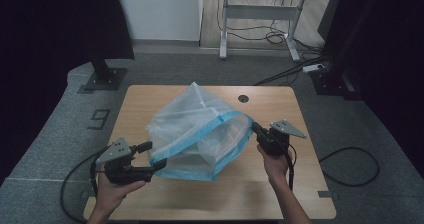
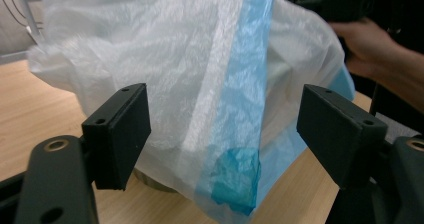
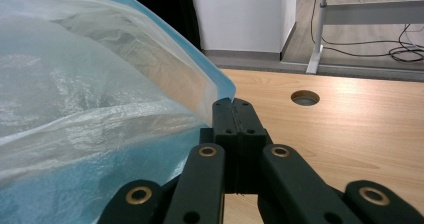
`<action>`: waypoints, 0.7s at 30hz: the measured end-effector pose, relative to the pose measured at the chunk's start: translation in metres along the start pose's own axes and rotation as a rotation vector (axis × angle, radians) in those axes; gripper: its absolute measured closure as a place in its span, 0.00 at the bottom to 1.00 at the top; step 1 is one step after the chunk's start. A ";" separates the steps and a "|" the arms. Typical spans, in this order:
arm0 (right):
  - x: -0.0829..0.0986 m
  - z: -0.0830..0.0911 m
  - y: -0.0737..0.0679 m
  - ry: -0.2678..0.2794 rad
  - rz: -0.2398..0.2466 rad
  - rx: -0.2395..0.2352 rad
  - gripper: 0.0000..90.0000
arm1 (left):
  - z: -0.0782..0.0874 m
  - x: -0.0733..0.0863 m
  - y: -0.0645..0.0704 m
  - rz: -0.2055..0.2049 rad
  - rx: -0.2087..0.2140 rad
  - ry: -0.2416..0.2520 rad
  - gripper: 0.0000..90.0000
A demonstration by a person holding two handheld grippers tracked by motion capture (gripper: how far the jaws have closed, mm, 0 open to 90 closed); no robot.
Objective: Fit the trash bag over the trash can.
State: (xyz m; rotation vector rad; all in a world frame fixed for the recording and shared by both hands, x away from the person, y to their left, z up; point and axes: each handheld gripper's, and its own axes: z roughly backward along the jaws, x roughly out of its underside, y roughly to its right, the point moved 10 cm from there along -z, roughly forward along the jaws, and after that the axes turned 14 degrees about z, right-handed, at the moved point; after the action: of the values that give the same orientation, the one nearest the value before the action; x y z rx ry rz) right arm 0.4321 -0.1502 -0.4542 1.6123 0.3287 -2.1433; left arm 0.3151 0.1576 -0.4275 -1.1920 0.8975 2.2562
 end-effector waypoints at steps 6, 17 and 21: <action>0.002 0.000 0.002 -0.003 -0.009 -0.001 0.99 | -0.012 0.010 -0.001 -0.039 -0.056 -0.038 0.20; 0.003 0.002 0.005 -0.003 -0.017 0.002 0.99 | -0.023 0.012 -0.010 -0.061 -0.112 -0.017 0.53; 0.003 0.003 0.007 -0.001 -0.020 0.004 0.99 | -0.019 0.007 -0.010 -0.052 -0.079 -0.004 0.78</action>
State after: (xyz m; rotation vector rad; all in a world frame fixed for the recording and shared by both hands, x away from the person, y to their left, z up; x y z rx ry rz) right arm 0.4322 -0.1581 -0.4561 1.6172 0.3412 -2.1606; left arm 0.3285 0.1515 -0.4445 -1.2298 0.7735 2.2701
